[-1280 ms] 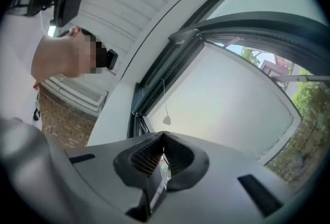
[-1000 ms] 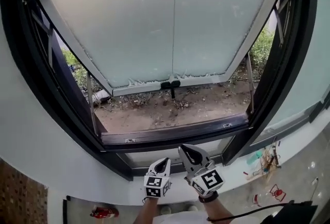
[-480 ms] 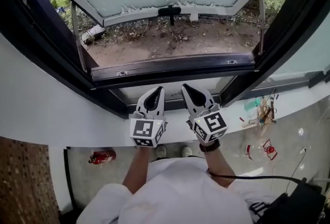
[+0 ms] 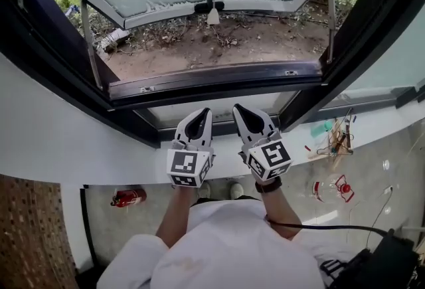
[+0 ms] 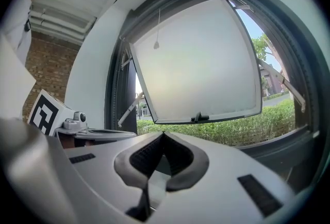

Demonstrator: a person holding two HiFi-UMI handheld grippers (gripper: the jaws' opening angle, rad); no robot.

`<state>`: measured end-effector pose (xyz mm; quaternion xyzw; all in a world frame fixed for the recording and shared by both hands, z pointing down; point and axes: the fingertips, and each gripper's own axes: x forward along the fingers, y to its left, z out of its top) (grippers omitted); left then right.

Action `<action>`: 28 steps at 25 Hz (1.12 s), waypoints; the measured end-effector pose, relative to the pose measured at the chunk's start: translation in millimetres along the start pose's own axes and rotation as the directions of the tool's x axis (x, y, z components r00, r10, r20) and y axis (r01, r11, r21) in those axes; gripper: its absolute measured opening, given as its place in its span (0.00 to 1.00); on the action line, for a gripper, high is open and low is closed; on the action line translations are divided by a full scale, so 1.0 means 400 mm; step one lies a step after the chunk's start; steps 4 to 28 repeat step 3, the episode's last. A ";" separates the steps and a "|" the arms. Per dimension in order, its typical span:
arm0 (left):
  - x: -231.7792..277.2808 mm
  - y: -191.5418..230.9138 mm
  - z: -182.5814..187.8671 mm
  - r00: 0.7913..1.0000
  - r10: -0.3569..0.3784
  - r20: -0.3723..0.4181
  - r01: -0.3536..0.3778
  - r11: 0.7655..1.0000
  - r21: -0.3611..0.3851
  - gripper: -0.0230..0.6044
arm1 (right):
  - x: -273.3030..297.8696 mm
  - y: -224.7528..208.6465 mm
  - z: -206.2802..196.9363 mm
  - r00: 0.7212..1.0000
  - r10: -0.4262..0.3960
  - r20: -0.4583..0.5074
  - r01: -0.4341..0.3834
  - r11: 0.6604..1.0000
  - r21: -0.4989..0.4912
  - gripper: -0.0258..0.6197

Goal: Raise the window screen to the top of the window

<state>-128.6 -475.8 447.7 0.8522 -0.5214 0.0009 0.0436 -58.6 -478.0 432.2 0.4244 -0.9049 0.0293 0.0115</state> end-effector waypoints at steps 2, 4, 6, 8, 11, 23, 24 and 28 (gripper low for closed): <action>0.006 -0.018 -0.006 1.000 -0.003 -0.004 0.003 1.000 -0.001 0.04 | -0.012 -0.011 -0.006 1.000 0.002 -0.003 -0.002 1.000 0.003 0.04; 0.009 -0.027 -0.008 1.000 -0.005 -0.007 0.005 1.000 -0.001 0.04 | -0.018 -0.016 -0.009 1.000 0.003 -0.005 -0.003 1.000 0.005 0.04; 0.009 -0.027 -0.008 1.000 -0.005 -0.007 0.005 1.000 -0.001 0.04 | -0.018 -0.016 -0.009 1.000 0.003 -0.005 -0.003 1.000 0.005 0.04; 0.009 -0.027 -0.008 1.000 -0.005 -0.007 0.005 1.000 -0.001 0.04 | -0.018 -0.016 -0.009 1.000 0.003 -0.005 -0.003 1.000 0.005 0.04; 0.009 -0.027 -0.008 1.000 -0.005 -0.007 0.005 1.000 -0.001 0.04 | -0.018 -0.016 -0.009 1.000 0.003 -0.005 -0.003 1.000 0.005 0.04; 0.009 -0.027 -0.008 1.000 -0.005 -0.007 0.005 1.000 -0.001 0.04 | -0.018 -0.016 -0.009 1.000 0.003 -0.005 -0.003 1.000 0.005 0.04; 0.009 -0.027 -0.008 1.000 -0.005 -0.007 0.005 1.000 -0.001 0.04 | -0.018 -0.016 -0.009 1.000 0.003 -0.005 -0.003 1.000 0.005 0.04; 0.009 -0.027 -0.008 1.000 -0.005 -0.007 0.005 1.000 -0.001 0.04 | -0.018 -0.016 -0.009 1.000 0.003 -0.005 -0.003 1.000 0.005 0.04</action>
